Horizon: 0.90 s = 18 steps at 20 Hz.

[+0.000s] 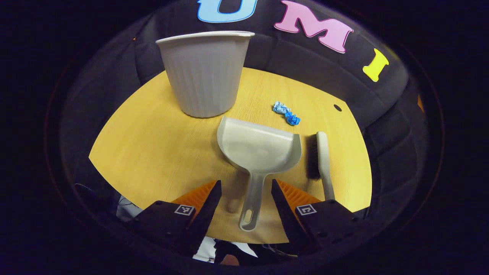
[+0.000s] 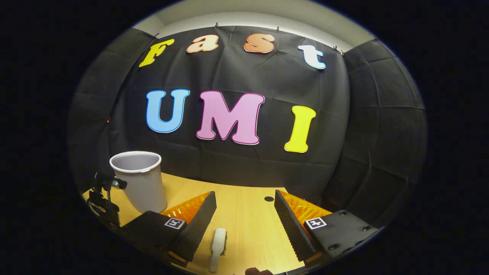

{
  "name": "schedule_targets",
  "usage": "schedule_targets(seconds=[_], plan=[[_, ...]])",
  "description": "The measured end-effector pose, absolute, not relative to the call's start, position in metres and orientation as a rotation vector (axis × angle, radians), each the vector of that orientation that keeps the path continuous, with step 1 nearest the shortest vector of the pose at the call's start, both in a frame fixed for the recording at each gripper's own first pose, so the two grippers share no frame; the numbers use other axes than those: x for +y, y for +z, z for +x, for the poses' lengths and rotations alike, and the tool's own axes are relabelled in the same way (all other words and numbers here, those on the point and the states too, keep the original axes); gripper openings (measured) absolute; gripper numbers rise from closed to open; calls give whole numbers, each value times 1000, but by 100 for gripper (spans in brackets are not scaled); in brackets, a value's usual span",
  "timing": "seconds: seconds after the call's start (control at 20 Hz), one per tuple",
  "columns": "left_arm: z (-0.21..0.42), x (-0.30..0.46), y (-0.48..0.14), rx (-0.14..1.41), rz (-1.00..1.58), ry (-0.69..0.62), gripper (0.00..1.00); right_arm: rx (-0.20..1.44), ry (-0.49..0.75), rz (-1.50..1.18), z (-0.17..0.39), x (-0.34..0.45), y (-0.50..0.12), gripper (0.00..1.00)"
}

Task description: Pick up the small broom and dustpan from the desktop, sweep the trash into the dustpan with the broom, and then empty the trash into the garbage bin.

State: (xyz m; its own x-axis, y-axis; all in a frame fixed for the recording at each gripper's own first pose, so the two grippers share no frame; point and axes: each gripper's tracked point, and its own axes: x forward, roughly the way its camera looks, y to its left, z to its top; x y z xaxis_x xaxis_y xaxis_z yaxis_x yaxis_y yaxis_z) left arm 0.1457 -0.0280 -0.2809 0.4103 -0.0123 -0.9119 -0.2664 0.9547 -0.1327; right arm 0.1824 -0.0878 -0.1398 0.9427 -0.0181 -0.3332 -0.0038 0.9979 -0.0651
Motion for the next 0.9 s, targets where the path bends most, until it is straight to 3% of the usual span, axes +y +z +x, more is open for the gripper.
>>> schedule_targets(seconds=[0.6,0.65,0.7,0.75,0.8,0.85,0.9], plan=[[179,-34,-333,1560,-147,219,79,587,54,108,201,-116,-227,98],[182,-36,-337,1583,-130,199,78,596,47,118,201,-119,-229,94],[181,-36,-337,1617,-109,178,76,597,38,119,202,-121,-230,98],[183,-35,-339,1635,-90,174,62,610,47,116,202,-120,-233,98],[185,-31,-340,1638,-71,178,59,638,50,110,198,-119,-240,97],[190,-27,-341,1637,-54,167,50,658,42,100,196,-120,-244,96],[189,-29,-340,1648,-56,139,52,669,32,92,193,-122,-247,96]])
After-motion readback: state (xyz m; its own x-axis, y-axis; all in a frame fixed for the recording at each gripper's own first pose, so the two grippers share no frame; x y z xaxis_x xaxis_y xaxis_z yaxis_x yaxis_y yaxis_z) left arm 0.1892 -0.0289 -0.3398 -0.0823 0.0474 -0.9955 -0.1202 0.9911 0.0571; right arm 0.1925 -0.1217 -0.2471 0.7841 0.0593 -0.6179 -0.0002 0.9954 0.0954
